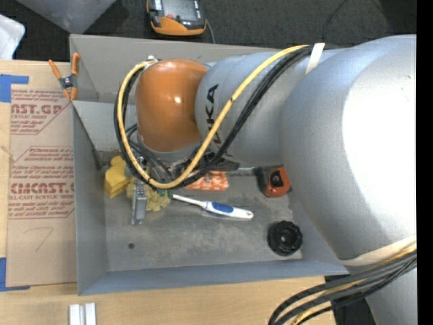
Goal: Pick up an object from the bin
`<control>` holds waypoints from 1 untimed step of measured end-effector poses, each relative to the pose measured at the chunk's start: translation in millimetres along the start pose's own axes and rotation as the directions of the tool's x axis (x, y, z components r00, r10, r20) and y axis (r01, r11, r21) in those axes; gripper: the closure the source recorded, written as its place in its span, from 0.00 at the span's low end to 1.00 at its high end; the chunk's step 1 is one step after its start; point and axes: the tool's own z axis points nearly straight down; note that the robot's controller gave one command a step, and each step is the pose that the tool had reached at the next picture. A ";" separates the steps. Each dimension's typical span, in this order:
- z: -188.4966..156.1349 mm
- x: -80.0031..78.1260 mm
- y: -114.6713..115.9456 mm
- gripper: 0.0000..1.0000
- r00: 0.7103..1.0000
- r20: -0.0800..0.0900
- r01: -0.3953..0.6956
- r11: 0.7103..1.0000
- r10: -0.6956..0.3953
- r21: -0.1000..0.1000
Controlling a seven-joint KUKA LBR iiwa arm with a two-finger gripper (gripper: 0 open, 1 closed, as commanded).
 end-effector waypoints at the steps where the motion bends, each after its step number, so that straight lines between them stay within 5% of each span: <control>1: -4.3 -2.4 -1.1 0.00 1.000 0.007 -0.002 1.000 0.002 -0.002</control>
Offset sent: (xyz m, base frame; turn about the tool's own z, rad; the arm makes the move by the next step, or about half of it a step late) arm 0.0076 -0.0746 -0.0685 -0.1508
